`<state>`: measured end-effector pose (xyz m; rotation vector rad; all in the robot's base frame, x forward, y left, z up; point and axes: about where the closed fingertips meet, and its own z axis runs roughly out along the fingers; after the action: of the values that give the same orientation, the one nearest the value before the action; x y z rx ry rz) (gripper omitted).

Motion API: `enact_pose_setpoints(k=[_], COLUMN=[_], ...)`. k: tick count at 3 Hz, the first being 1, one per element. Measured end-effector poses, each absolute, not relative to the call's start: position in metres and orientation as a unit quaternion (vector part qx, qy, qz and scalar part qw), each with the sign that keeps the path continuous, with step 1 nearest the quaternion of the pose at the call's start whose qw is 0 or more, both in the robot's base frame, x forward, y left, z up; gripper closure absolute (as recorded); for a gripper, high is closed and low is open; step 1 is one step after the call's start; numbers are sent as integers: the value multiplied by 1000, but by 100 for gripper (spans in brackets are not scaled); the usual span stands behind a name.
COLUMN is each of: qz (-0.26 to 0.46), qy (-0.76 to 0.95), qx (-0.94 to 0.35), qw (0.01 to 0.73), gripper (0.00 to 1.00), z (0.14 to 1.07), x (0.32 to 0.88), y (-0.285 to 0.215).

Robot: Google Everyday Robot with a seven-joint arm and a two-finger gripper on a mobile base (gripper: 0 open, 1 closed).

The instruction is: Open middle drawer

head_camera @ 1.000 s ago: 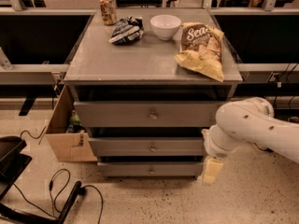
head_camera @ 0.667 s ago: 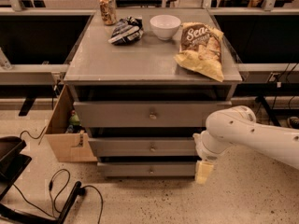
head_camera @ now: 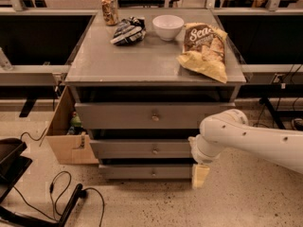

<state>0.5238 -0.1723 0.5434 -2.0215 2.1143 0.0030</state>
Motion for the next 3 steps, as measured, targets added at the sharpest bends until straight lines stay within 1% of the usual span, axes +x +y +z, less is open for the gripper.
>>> enact_pose_setpoints(k=[2,3], qz=[-21,-25], qy=[689,685], qx=[-715,-721], qw=[112,100], gripper=[0,0], z=[491,465], x=[573,599], y=[-145,-138])
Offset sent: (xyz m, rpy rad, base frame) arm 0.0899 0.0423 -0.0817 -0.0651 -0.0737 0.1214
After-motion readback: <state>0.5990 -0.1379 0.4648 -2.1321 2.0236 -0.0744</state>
